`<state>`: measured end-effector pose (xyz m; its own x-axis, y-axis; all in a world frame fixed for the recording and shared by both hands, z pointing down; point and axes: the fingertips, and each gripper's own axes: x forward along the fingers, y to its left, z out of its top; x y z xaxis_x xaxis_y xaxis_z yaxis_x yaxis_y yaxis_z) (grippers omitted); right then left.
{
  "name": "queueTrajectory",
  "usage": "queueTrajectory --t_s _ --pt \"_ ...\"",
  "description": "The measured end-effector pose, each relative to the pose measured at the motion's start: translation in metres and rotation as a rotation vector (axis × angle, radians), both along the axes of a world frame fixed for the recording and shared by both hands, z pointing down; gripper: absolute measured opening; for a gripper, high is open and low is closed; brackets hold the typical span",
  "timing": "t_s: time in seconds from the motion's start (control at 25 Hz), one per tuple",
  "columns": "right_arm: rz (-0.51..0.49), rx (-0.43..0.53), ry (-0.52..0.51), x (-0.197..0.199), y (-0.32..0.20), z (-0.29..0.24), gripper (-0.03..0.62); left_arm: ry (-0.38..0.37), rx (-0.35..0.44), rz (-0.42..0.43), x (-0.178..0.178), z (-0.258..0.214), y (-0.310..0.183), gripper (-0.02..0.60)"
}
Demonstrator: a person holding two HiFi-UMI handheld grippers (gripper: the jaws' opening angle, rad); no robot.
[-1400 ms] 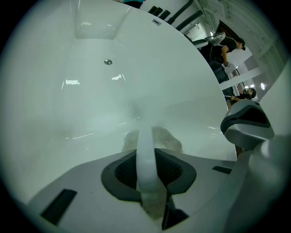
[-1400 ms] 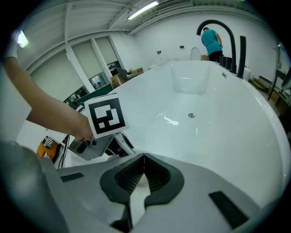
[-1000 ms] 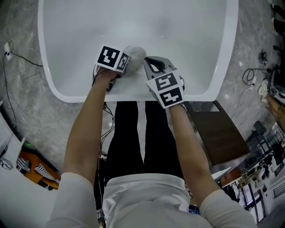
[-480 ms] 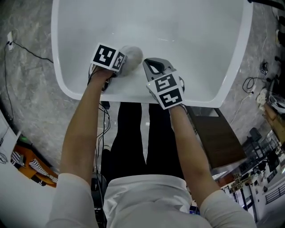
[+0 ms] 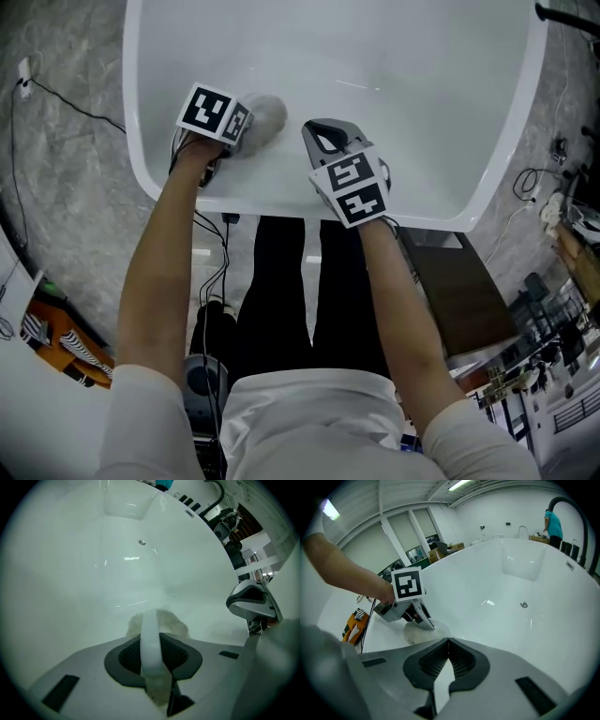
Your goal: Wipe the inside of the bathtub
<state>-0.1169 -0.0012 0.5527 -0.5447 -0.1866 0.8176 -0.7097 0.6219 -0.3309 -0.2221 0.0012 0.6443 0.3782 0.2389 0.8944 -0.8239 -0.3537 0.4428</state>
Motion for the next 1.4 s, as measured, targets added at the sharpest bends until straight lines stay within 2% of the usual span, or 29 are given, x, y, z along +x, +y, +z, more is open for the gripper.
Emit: queueTrajectory --t_s 0.32,0.52,1.0,1.24,1.4 --pt "-0.009 -0.003 0.009 -0.011 0.002 0.003 0.02 -0.036 0.005 0.024 -0.036 0.005 -0.003 0.097" --pt "-0.008 -0.003 0.015 -0.009 0.001 0.005 0.02 -0.07 0.005 0.072 -0.047 0.007 -0.005 0.097" --pt "-0.001 -0.008 0.003 -0.016 0.002 0.01 0.02 -0.183 -0.046 0.094 -0.048 0.025 -0.011 0.097" --pt "-0.003 -0.011 -0.014 -0.018 0.004 0.016 0.02 -0.209 -0.064 0.073 -0.047 0.04 -0.015 0.097" --pt "-0.043 0.002 -0.023 -0.021 0.003 0.019 0.02 -0.218 -0.064 0.096 -0.045 0.05 -0.019 0.097"
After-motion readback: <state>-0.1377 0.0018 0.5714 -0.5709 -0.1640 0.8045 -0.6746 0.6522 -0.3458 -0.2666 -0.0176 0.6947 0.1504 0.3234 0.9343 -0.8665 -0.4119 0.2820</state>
